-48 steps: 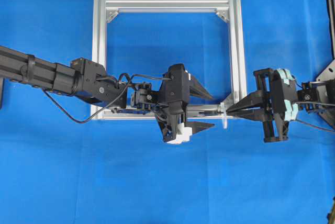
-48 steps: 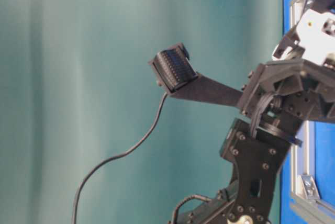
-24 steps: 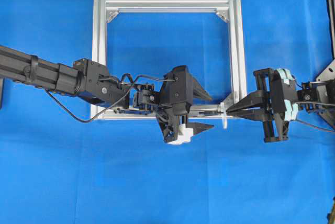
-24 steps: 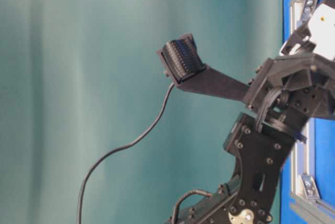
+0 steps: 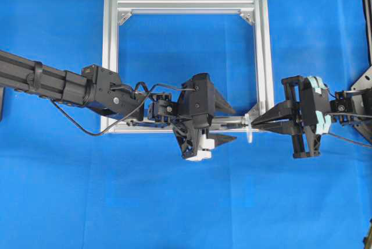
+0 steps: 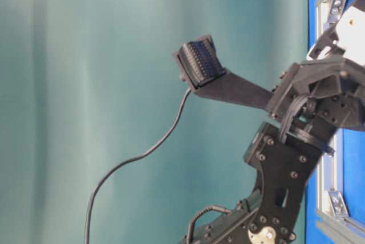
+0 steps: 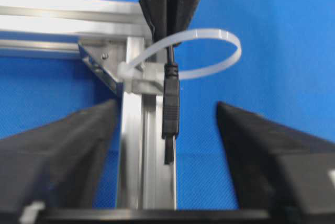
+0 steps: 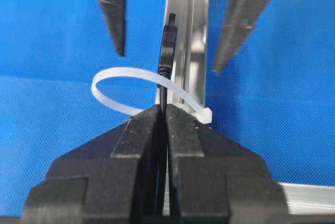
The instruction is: Insert the wire through the string loop located on the right side.
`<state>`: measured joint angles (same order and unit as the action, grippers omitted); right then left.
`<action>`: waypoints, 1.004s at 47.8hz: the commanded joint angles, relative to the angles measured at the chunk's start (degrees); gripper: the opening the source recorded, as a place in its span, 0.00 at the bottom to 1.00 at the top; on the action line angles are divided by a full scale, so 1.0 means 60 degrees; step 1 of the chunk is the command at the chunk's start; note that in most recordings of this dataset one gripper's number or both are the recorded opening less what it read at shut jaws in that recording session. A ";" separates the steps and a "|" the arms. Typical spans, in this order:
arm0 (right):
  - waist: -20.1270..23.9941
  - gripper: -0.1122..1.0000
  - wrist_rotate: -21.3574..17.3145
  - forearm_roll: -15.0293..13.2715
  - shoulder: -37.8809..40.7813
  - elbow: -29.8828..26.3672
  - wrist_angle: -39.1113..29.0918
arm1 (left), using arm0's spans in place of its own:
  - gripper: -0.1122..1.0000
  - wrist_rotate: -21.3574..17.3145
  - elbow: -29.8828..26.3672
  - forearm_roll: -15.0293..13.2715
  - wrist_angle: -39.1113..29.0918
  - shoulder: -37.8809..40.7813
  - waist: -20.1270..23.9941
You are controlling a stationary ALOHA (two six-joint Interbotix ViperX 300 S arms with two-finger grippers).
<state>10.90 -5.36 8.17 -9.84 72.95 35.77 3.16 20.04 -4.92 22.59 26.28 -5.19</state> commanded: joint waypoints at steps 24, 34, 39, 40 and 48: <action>0.0015 0.07 0.0000 -0.0029 -0.0059 -0.0161 0.0103 | 0.17 -0.0205 -0.0249 0.0088 0.0059 -0.0190 0.0029; 0.0015 0.11 -0.0059 0.0000 -0.0044 -0.0161 0.0044 | 0.17 -0.0205 -0.0234 0.0088 0.0059 -0.0220 0.0029; 0.0015 0.27 -0.0088 0.0029 -0.0059 -0.0146 0.0044 | 0.17 -0.0205 -0.0205 0.0088 0.0059 -0.0234 0.0029; 0.0015 0.31 -0.0088 0.0029 -0.0059 -0.0146 0.0044 | 0.17 -0.0205 -0.0205 0.0088 0.0059 -0.0234 0.0029; 0.0029 0.77 -0.0073 0.0073 -0.0059 -0.0146 0.0015 | 0.17 -0.0205 -0.0190 0.0088 0.0059 -0.0249 0.0029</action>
<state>10.90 -5.89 8.35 -9.84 72.95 35.68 2.02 19.78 -4.48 22.50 26.28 -5.10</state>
